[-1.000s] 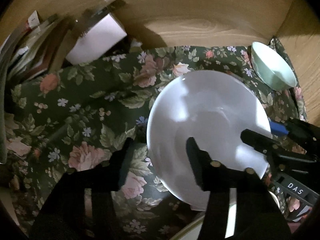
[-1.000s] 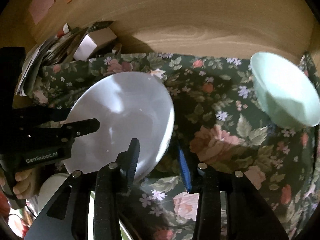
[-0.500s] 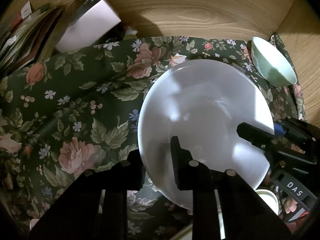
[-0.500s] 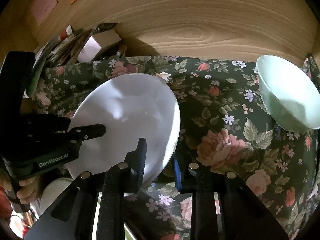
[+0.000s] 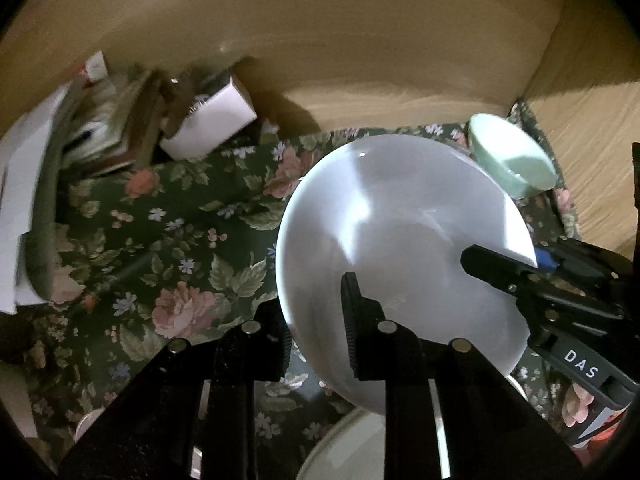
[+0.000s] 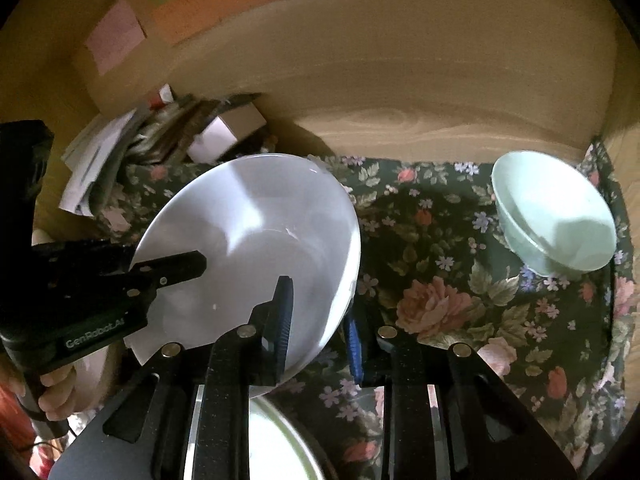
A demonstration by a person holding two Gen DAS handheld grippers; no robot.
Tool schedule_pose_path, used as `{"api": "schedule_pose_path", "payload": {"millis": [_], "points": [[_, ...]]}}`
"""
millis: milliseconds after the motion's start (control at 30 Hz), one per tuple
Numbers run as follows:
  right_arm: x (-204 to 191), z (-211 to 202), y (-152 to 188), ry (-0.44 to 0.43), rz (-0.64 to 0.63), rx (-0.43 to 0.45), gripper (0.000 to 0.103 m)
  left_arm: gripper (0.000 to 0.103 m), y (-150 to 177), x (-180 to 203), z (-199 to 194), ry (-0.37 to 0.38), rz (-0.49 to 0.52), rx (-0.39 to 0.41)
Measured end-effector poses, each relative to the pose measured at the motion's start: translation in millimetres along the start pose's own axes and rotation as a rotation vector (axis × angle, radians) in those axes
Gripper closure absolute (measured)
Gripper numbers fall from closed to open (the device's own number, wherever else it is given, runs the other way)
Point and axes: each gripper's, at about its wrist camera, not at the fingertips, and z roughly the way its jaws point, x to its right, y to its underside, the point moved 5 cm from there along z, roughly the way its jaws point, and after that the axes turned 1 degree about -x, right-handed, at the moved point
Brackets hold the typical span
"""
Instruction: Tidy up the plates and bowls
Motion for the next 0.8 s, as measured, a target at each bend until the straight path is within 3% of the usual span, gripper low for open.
{"api": "schedule_pose_path", "payload": {"millis": [800], "points": [[-81.1, -41.2, 18.1, -0.042, -0.098, 0.08, 0.081, 0.081, 50.4, -35.4, -94.9, -0.022, -0.084, 0.163]]}}
